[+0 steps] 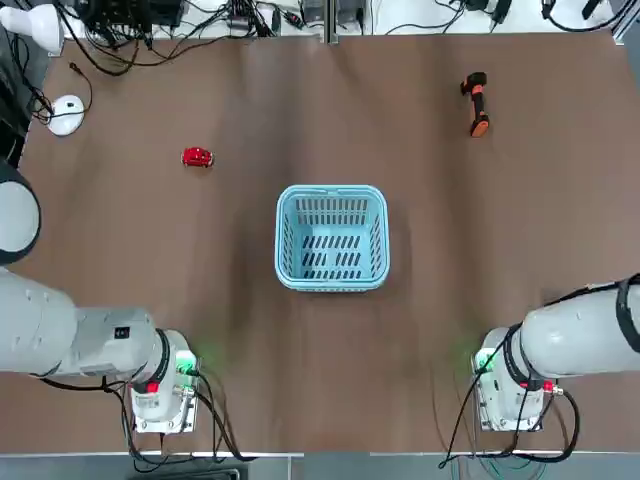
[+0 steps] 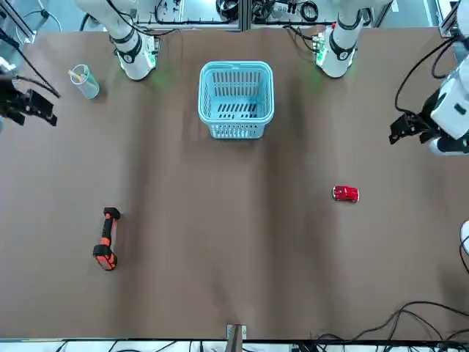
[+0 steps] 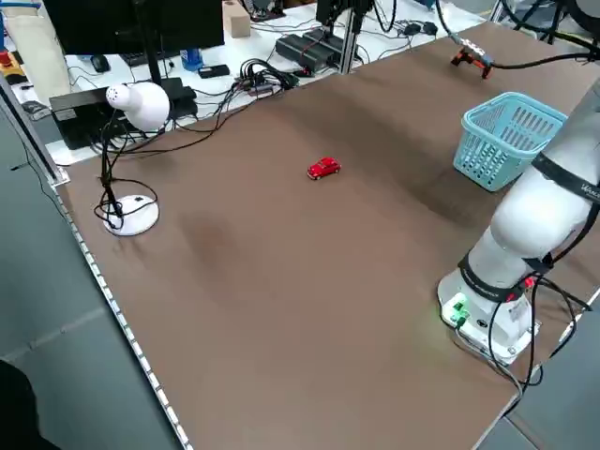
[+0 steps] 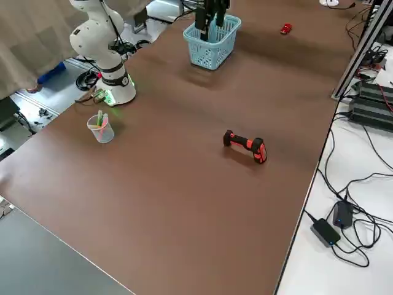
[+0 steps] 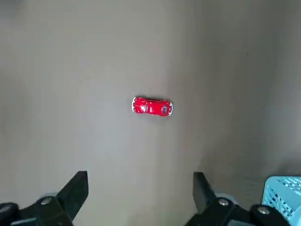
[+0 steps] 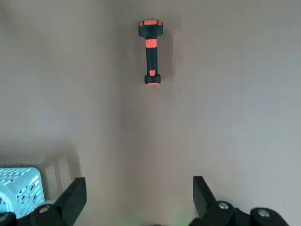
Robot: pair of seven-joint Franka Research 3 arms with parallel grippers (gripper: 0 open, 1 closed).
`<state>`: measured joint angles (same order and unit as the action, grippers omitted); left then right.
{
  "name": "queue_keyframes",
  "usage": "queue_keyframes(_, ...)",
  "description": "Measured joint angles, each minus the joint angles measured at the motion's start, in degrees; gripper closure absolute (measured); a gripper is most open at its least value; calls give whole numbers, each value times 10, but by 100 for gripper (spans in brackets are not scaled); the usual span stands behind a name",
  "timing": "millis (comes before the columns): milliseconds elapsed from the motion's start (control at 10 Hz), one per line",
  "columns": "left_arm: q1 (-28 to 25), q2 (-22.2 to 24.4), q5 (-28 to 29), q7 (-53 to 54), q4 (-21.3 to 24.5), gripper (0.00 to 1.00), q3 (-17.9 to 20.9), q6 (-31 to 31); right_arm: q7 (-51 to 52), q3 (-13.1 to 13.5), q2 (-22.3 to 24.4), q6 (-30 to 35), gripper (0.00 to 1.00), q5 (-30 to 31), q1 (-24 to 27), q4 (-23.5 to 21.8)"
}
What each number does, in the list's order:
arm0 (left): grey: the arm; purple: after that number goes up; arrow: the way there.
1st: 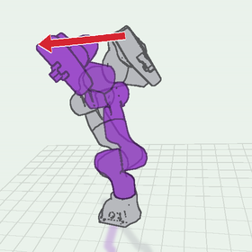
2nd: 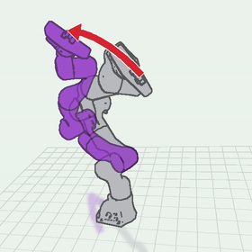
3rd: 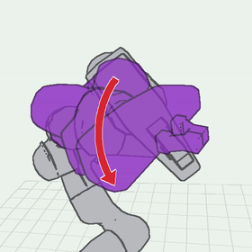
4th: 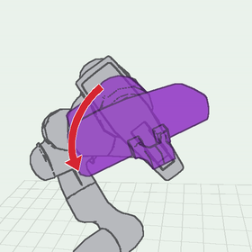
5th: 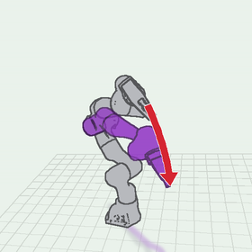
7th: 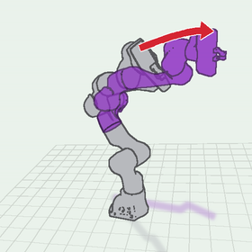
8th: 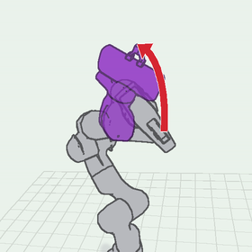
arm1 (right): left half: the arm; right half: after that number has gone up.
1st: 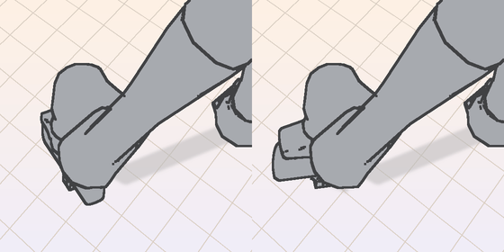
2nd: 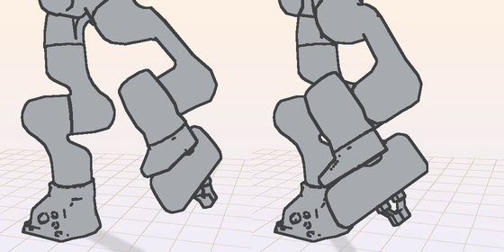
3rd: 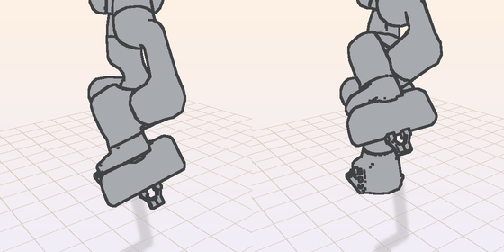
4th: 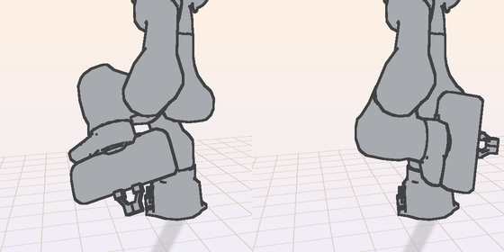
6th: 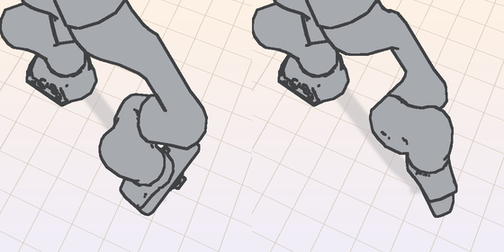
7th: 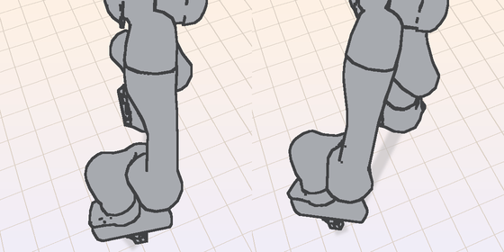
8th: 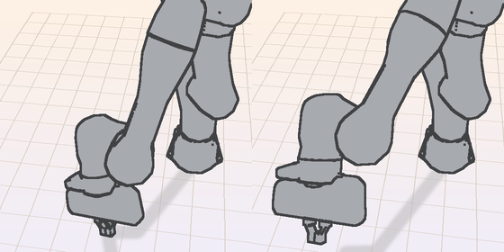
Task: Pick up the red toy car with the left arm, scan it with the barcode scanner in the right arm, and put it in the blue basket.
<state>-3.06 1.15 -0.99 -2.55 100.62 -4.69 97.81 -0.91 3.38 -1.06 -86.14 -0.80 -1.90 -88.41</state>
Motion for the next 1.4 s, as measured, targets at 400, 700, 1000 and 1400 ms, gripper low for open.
queue_keyframes(400, -16, -14, 2, 78, 95, 4, 1, 115, 0, 4, -102, -81, 0, -1, 4, -5)
queue_keyframes(700, -36, -26, -2, 92, 161, 4, 3, 182, 0, 5, -162, -148, 0, -1, 5, -6)
queue_keyframes(1000, -60, -39, -45, -71, 240, 3, 3, 276, 0, 6, -230, -243, 0, -1, 6, -8)
queue_keyframes(1400, -74, -117, -85, -333, 257, 3, 0, 354, 9, 7, -342, -362, 0, -1, 12, -8)
